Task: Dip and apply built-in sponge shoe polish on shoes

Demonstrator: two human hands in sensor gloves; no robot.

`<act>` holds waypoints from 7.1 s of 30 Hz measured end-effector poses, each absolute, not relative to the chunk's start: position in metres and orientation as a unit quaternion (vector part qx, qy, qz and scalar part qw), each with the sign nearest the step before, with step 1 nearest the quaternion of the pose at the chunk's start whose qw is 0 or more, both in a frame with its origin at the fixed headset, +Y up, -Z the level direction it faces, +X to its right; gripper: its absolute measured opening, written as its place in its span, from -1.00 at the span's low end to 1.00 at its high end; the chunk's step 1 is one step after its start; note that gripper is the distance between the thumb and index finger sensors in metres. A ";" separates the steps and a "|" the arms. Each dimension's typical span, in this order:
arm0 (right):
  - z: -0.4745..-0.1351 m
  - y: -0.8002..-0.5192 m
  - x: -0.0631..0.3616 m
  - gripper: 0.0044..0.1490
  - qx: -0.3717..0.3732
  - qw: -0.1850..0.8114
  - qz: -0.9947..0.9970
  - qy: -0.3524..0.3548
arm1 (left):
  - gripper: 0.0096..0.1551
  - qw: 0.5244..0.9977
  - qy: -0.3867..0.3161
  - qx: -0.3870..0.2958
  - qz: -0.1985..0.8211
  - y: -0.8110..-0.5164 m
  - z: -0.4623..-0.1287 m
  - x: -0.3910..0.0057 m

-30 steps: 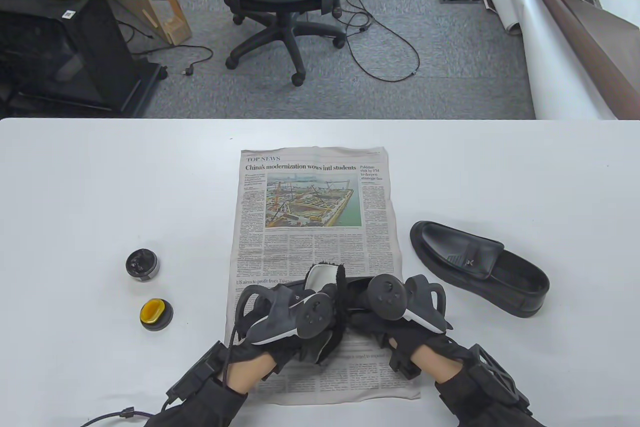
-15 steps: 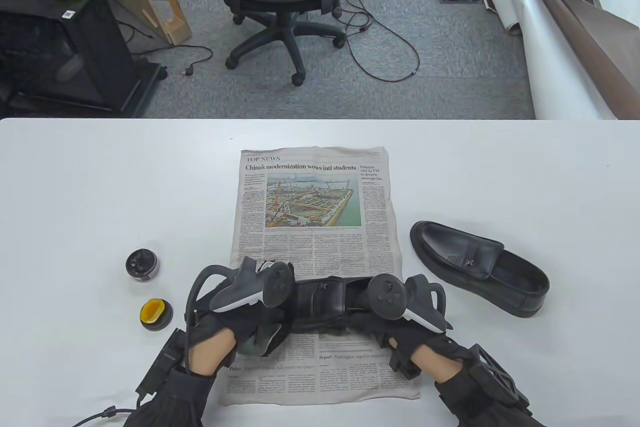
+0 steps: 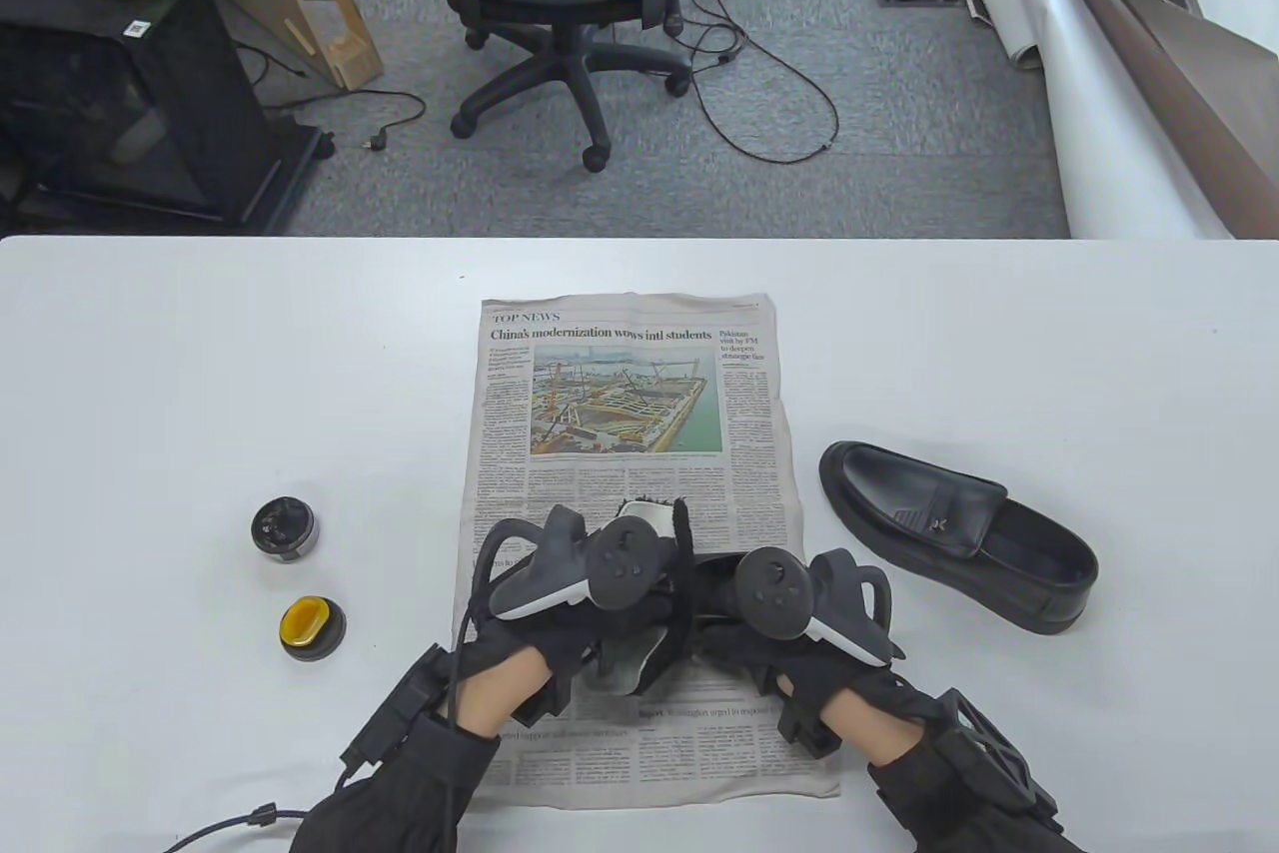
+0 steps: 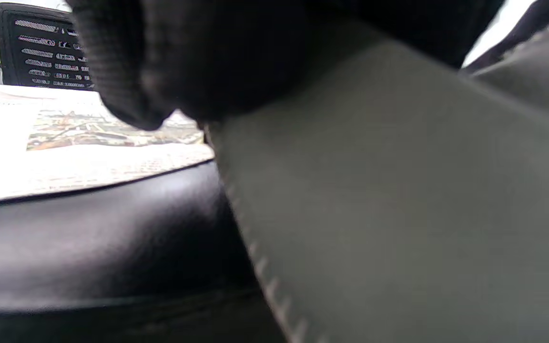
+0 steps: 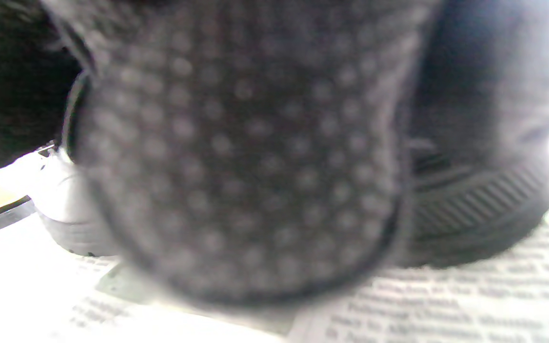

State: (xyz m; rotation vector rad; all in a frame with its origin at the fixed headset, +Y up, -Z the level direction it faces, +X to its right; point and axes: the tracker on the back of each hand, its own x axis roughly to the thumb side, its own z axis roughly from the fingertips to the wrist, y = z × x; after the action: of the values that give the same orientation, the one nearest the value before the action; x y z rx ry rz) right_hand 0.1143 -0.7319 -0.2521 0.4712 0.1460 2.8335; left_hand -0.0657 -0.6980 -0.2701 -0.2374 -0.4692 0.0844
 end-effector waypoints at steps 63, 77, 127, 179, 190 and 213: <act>-0.253 -0.731 0.114 -0.44 0.170 0.127 0.976 0.058 | -0.42 0.963 -0.109 -0.235 -0.066 -0.714 -0.322 -0.119; -0.253 -0.732 0.114 -0.44 0.168 0.126 0.976 0.055 | -0.38 0.969 -0.215 -0.104 0.055 -0.690 -0.272 -0.067; -0.254 -0.732 0.113 -0.44 0.177 0.125 0.974 0.062 | -0.31 0.966 -0.242 -0.092 0.014 -0.701 -0.239 -0.051; -0.255 -0.731 0.112 -0.45 0.178 0.122 0.974 0.063 | -0.40 0.969 -0.108 -0.212 -0.067 -0.712 -0.309 -0.122; -0.254 -0.731 0.112 -0.45 0.173 0.119 0.976 0.060 | -0.40 0.984 -0.084 -0.128 -0.088 -0.696 -0.285 -0.142; -0.254 -0.731 0.113 -0.45 0.182 0.119 0.974 0.064 | -0.29 0.966 -0.134 -0.203 -0.087 -0.706 -0.278 -0.136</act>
State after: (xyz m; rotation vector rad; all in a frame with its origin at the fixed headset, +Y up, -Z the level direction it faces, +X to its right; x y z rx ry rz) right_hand 0.1130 -0.7313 -0.2544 0.5311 0.1863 2.8480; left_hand -0.1363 -0.7060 -0.2779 -0.4110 -0.2709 -0.1756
